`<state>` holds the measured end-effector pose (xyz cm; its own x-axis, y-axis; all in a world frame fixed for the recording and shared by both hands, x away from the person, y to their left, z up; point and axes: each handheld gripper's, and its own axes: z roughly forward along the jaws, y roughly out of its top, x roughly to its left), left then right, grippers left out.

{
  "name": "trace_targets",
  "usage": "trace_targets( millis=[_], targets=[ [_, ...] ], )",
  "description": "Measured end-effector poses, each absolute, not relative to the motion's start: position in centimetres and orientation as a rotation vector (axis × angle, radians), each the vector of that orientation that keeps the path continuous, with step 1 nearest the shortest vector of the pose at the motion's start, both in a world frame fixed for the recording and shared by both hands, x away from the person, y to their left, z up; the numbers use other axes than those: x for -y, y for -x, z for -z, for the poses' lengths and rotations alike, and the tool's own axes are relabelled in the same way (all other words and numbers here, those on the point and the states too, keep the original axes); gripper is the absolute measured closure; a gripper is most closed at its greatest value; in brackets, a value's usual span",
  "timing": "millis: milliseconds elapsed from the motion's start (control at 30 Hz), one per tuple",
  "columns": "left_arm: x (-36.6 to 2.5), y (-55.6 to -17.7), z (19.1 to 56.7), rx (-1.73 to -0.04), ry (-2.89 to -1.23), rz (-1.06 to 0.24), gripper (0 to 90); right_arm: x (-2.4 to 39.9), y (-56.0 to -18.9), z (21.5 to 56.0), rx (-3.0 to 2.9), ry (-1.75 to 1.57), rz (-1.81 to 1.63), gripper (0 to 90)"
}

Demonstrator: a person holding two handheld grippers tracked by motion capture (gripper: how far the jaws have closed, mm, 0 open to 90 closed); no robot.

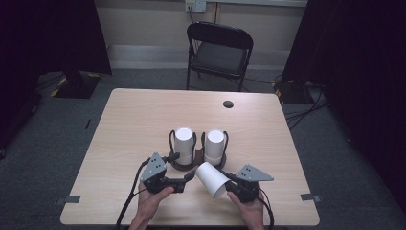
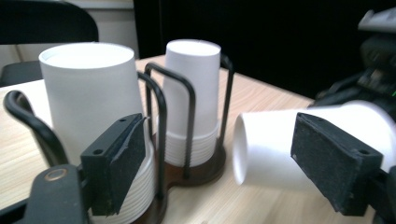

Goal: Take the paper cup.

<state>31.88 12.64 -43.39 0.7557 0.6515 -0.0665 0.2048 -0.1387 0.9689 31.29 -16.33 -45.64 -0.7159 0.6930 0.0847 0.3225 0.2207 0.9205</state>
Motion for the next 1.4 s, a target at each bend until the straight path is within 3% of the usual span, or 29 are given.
trace_targets(
  millis=[1000,1400],
  targets=[
    [-10.1,-30.1,44.8,-0.525,-1.885,-0.556,22.5,16.8,-33.4,43.2,-2.412,-1.040,-1.396,87.1],
    [-8.7,-29.6,45.3,-0.381,-1.988,-0.599,20.6,16.7,-34.3,43.3,-2.543,-1.092,-1.346,87.1]
  ],
)
